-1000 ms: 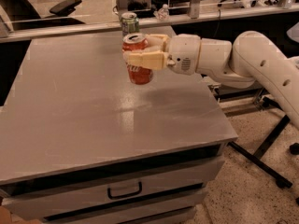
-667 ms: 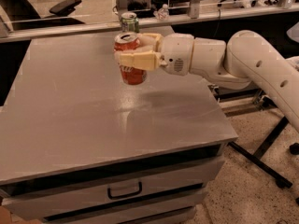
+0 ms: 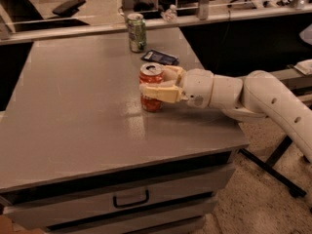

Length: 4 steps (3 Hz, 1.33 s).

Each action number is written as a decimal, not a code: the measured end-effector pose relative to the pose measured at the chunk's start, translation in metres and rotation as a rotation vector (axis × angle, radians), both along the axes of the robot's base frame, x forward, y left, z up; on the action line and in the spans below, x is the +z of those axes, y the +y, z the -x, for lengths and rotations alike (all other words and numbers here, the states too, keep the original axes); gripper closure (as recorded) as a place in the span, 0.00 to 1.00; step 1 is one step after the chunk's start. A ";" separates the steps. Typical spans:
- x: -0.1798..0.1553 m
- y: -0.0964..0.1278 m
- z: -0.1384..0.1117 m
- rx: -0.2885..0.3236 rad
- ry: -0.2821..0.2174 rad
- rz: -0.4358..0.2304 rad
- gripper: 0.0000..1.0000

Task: Place coke can upright

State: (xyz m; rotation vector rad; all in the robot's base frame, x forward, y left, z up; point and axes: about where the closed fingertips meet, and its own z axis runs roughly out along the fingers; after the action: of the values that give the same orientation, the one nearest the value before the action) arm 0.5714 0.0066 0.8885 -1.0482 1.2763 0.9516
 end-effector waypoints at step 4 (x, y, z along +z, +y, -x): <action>0.028 -0.041 0.009 -0.054 -0.027 0.067 0.00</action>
Offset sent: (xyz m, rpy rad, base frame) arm 0.0163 -0.0599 -0.0424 -0.0142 -0.0479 -0.0200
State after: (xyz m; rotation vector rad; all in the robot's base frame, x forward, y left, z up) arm 0.5623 -0.0344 0.9165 -1.0690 1.3157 0.8563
